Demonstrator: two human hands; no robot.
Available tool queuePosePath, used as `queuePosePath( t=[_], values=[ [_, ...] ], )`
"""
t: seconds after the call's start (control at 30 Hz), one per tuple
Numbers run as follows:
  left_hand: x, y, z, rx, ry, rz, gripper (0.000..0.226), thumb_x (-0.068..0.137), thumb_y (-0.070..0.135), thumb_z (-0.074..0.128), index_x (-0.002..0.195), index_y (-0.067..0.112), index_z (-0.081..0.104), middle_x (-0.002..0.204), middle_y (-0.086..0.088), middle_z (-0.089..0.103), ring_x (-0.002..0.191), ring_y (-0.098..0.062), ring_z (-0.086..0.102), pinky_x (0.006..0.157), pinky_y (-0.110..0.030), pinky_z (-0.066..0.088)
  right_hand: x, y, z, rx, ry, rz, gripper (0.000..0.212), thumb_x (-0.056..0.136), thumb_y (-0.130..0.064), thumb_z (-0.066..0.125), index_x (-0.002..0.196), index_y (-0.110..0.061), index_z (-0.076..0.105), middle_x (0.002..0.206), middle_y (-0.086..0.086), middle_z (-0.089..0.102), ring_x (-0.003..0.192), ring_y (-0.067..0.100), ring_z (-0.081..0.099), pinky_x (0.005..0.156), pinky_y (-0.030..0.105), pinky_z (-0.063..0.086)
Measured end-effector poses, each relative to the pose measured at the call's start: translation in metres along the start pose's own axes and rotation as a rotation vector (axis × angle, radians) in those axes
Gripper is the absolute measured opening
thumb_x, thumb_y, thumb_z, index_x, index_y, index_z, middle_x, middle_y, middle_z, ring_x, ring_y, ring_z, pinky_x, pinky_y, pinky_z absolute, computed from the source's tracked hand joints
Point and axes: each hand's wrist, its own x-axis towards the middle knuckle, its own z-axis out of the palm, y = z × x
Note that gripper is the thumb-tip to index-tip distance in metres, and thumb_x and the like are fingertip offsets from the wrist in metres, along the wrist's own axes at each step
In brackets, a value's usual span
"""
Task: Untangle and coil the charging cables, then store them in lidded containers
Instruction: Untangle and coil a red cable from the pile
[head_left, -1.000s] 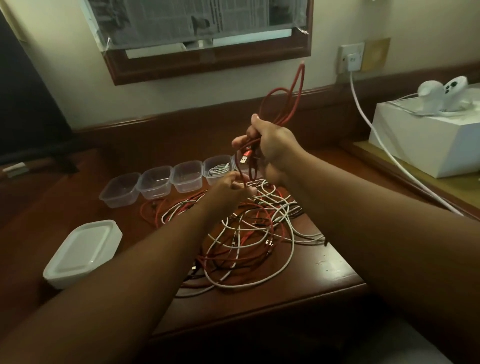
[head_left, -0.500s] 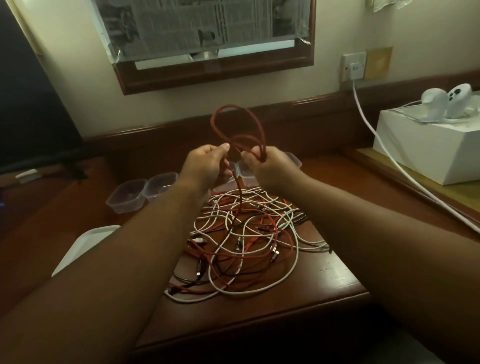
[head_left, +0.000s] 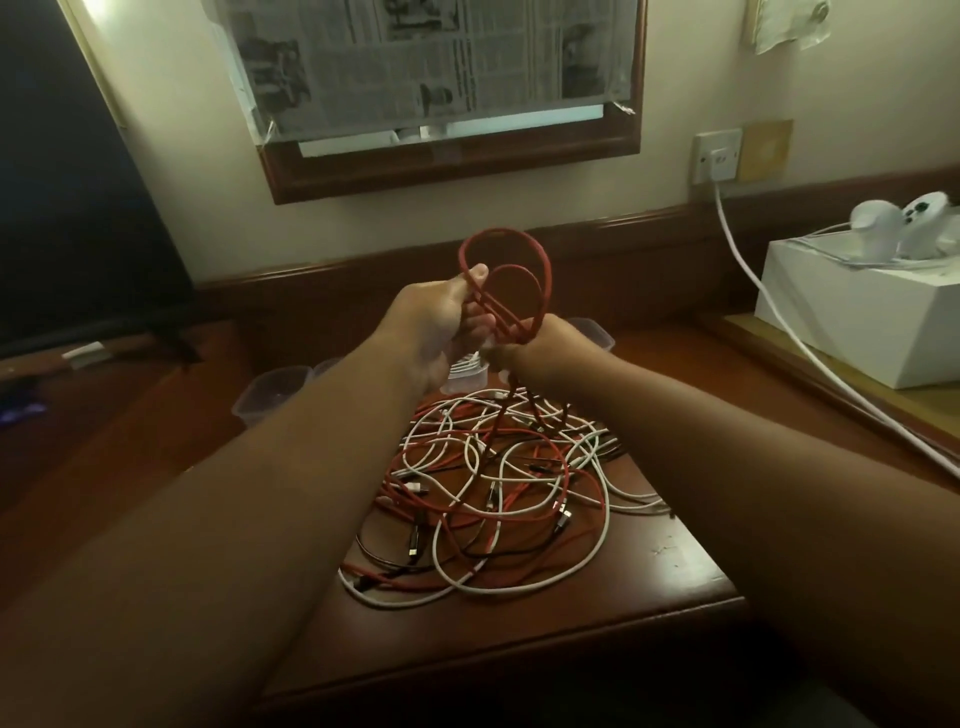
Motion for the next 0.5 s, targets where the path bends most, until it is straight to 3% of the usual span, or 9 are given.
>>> queuePosePath(
  t=[0.1, 0.2, 0.27, 0.33, 0.43, 0.5],
  values=[
    [-0.007, -0.014, -0.006, -0.023, 0.004, 0.077, 0.035, 0.100, 0.041, 0.054, 0.095, 0.009, 0.066, 0.082, -0.005, 0.064, 0.079, -0.018, 0.063, 0.076, -0.032, 0.054, 0.005, -0.008, -0.003, 0.112, 0.139, 0.039, 0.024, 0.100, -0.029, 0.053, 0.084, -0.015, 0.065, 0.073, 0.001, 0.060, 0.061, 0.010, 0.053, 0.054, 0.023, 0.041],
    [-0.014, -0.039, -0.018, 0.152, -0.131, 0.018, 0.038, 0.100, 0.047, 0.048, 0.105, 0.013, 0.066, 0.102, -0.009, 0.068, 0.099, -0.024, 0.063, 0.091, -0.043, 0.049, 0.010, -0.017, -0.005, 0.334, 0.256, 0.046, 0.033, 0.100, -0.032, 0.052, 0.073, -0.015, 0.063, 0.067, 0.004, 0.057, 0.057, 0.015, 0.051, 0.051, 0.027, 0.040],
    [-0.019, -0.056, -0.029, 0.421, -0.311, -0.019, 0.030, 0.100, 0.041, 0.050, 0.107, 0.016, 0.065, 0.100, -0.008, 0.072, 0.095, -0.021, 0.067, 0.089, -0.041, 0.051, 0.008, -0.023, -0.011, 0.398, 0.318, 0.041, 0.035, 0.100, -0.034, 0.051, 0.072, -0.016, 0.061, 0.064, 0.001, 0.053, 0.056, 0.013, 0.050, 0.050, 0.025, 0.043],
    [-0.023, -0.067, -0.042, 0.626, -0.434, -0.016, 0.020, 0.101, 0.031, 0.054, 0.101, 0.015, 0.067, 0.090, -0.003, 0.074, 0.083, -0.012, 0.070, 0.075, -0.027, 0.055, 0.006, -0.028, -0.015, 0.472, 0.339, 0.039, 0.033, 0.102, -0.035, 0.048, 0.078, -0.015, 0.061, 0.070, 0.000, 0.057, 0.063, 0.012, 0.053, 0.054, 0.024, 0.044],
    [-0.022, -0.076, -0.063, 0.729, -0.376, 0.001, 0.025, 0.100, 0.030, 0.054, 0.092, 0.013, 0.070, 0.093, -0.007, 0.073, 0.086, -0.017, 0.069, 0.078, -0.028, 0.054, 0.007, -0.028, -0.019, 0.769, 0.247, 0.060, 0.029, 0.105, -0.038, 0.041, 0.091, -0.017, 0.056, 0.081, 0.002, 0.073, 0.080, 0.019, 0.069, 0.070, 0.033, 0.045],
    [-0.015, -0.078, -0.077, 0.825, -0.256, 0.075, 0.029, 0.099, 0.037, 0.055, 0.088, 0.016, 0.071, 0.093, -0.004, 0.071, 0.088, -0.016, 0.065, 0.076, -0.030, 0.049, 0.008, -0.025, -0.021, 0.963, 0.174, 0.083, 0.029, 0.105, -0.039, 0.039, 0.092, -0.017, 0.053, 0.067, 0.001, 0.067, 0.067, 0.020, 0.069, 0.073, 0.036, 0.049]
  ],
)
